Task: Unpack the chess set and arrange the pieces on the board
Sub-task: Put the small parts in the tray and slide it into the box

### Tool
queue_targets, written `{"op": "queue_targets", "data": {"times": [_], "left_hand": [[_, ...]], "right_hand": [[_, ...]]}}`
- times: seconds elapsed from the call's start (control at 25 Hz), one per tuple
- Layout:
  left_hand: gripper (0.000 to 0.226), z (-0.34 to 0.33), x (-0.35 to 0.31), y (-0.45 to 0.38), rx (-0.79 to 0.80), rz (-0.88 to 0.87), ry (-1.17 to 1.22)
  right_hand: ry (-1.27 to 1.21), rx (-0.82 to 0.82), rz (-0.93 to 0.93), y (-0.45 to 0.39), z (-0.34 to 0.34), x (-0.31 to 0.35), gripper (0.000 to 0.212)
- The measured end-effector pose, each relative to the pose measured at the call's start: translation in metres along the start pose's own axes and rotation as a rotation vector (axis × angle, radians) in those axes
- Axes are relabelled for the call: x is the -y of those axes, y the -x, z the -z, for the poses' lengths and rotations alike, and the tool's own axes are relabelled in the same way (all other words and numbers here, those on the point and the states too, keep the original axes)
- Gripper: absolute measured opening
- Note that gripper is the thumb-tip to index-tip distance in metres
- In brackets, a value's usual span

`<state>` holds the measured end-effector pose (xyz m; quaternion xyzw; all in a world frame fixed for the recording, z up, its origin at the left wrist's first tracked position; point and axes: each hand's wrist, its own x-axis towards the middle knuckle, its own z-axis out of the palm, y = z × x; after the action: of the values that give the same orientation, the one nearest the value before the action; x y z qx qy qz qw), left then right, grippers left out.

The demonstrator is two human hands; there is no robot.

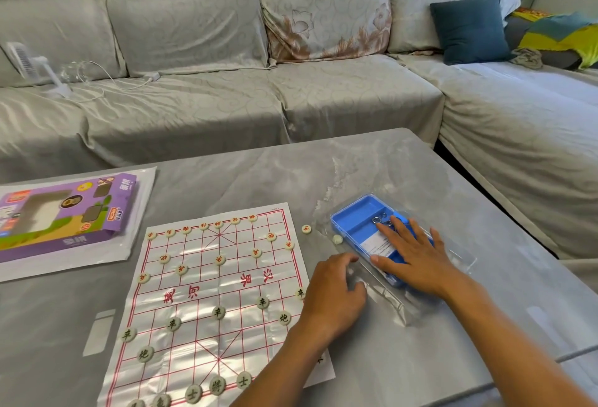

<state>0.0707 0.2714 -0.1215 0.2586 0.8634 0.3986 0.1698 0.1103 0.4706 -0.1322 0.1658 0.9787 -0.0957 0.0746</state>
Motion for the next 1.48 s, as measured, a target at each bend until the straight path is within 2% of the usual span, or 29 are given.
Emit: {"op": "queue_targets", "data": {"times": [0.2, 0.28, 0.36, 0.44, 0.52, 0.72, 0.88, 1.04, 1.16, 1.32, 1.48], "left_hand": [[0.038, 0.020, 0.010, -0.018, -0.148, 0.039, -0.020], [0.039, 0.025, 0.015, -0.024, -0.169, 0.067, -0.025], [0.039, 0.029, 0.018, -0.031, -0.191, 0.098, -0.024], [0.038, 0.029, 0.021, -0.036, -0.208, 0.124, -0.021], [0.036, 0.027, 0.023, -0.036, -0.209, 0.131, -0.030], [0.033, 0.024, 0.027, -0.039, -0.225, 0.116, -0.068], [0.028, 0.027, 0.028, -0.046, -0.300, 0.090, -0.145], [0.027, 0.047, 0.030, -0.064, -0.379, 0.085, -0.246], [0.027, 0.056, 0.035, -0.082, -0.351, 0.093, -0.290], [0.018, 0.053, 0.046, -0.093, -0.309, 0.076, -0.320], [0.015, 0.051, 0.049, -0.094, -0.315, 0.032, -0.320]], "right_hand": [[-0.032, -0.106, -0.054, 0.001, -0.001, 0.003, 0.102], [-0.035, -0.273, -0.037, 0.001, 0.006, 0.013, 0.095], [0.031, -0.418, 0.062, 0.002, 0.008, 0.034, 0.074], [0.104, -0.440, 0.154, 0.004, 0.000, 0.057, 0.047], [0.092, -0.458, 0.161, 0.004, -0.007, 0.071, 0.032], [0.151, -0.555, 0.143, 0.006, -0.015, 0.079, 0.034], [0.206, -0.577, 0.088, 0.008, -0.019, 0.083, 0.031], [0.157, -0.566, 0.029, 0.004, -0.018, 0.079, 0.027], [0.104, -0.547, -0.003, 0.001, -0.017, 0.077, 0.023], [0.024, -0.569, -0.148, -0.010, -0.005, 0.066, 0.014], [0.019, -0.469, -0.220, -0.013, -0.001, 0.061, 0.014]]}}
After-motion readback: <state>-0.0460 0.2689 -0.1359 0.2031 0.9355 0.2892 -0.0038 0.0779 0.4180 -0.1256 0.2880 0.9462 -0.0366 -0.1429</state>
